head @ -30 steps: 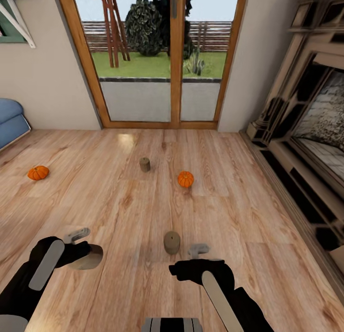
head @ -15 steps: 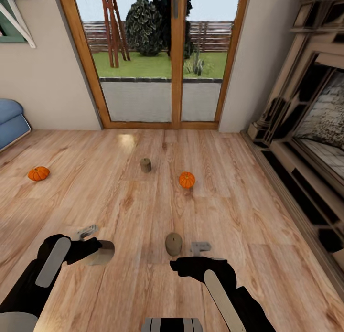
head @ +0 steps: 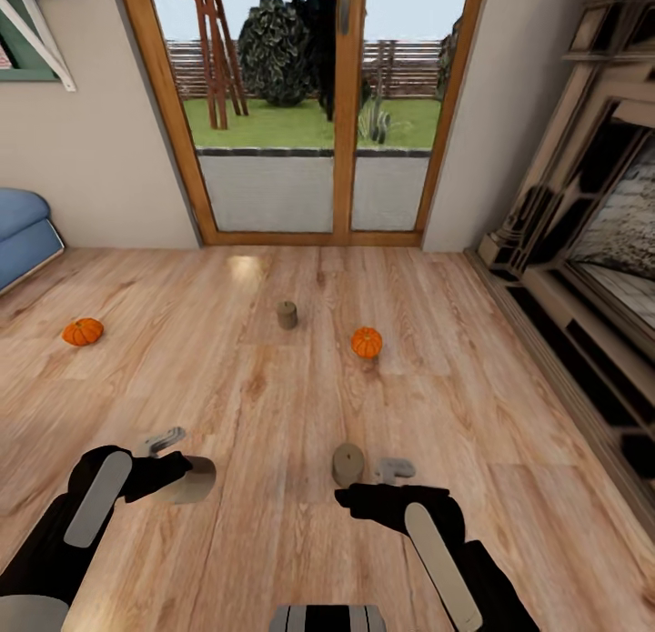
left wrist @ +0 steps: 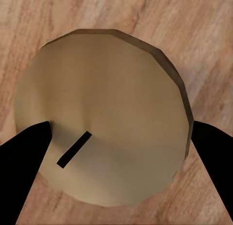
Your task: Place each of the two pumpkins and all three candles from the living room inside a cabinet in the living room (use any cabinet), then make sure every cabinet is closed, and position the cauldron so it is next to a table in the living room.
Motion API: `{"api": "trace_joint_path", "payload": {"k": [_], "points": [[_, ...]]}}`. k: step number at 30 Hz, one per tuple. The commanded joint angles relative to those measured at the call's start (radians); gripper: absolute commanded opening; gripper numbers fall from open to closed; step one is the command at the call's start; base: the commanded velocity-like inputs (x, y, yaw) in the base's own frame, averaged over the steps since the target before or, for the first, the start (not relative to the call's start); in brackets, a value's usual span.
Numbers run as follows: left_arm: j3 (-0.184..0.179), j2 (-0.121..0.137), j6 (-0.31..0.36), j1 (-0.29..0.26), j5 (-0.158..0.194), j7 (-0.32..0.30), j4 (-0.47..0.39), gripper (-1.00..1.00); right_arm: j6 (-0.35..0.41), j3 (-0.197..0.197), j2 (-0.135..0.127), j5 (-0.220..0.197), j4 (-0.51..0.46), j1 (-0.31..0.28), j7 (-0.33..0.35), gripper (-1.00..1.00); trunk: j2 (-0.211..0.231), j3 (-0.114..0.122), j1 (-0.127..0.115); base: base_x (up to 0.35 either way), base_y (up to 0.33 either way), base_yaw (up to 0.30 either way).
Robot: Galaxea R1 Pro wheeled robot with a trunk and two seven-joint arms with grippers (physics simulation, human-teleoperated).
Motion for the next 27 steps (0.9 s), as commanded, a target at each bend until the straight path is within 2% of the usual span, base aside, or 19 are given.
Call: {"api": "trace_joint_path", "payload": {"k": [1, 10, 13, 15, 19, 23, 27], "points": [[0.000, 0.000, 0.001, 0.000, 0.015, 0.009, -0.001, -1.00, 0.003, 0.000, 0.001, -0.011, -0.001, -0.001, -0.011, 1.00, 0.000, -0.001, 0.000, 0.000, 0.038, -0.148], [0.000, 0.000, 0.001, 0.000, 0.014, 0.009, -0.005, -1.00, 0.003, 0.001, 0.008, -0.004, 0.000, 0.000, -0.033, 1.00, 0.000, -0.006, 0.000, 0.001, 0.007, -0.117], [0.000, 0.000, 0.001, 0.000, 0.015, 0.009, -0.008, -1.00, 0.005, 0.001, 0.008, -0.007, 0.001, -0.005, -0.089, 1.00, 0.000, -0.007, 0.000, 0.128, 0.011, -0.007], [0.000, 0.000, 0.001, 0.000, 0.015, 0.009, -0.008, -1.00, 0.009, 0.001, 0.008, -0.009, 0.001, -0.010, -0.153, 1.00, 0.000, -0.007, 0.000, 0.188, 0.054, -0.002], [0.000, 0.000, 0.001, 0.000, 0.015, 0.009, -0.009, -1.00, 0.095, 0.002, 0.009, -0.011, 0.000, -0.067, -0.244, 1.00, 0.000, -0.007, 0.000, 0.076, 0.025, 0.000], [0.002, 0.003, 0.009, 0.001, 0.019, 0.009, -0.019, -1.00, 0.128, 0.004, 0.011, -0.013, 0.001, -0.096, -0.273, 1.00, 0.000, -0.007, 0.000, 0.144, 0.109, 0.000], [0.001, 0.004, 0.013, 0.021, 0.032, 0.009, -0.085, -1.00, 0.133, 0.004, 0.016, -0.014, 0.014, -0.111, -0.290, 1.00, 0.000, -0.007, 0.000, 0.250, 0.173, 0.000]]}}
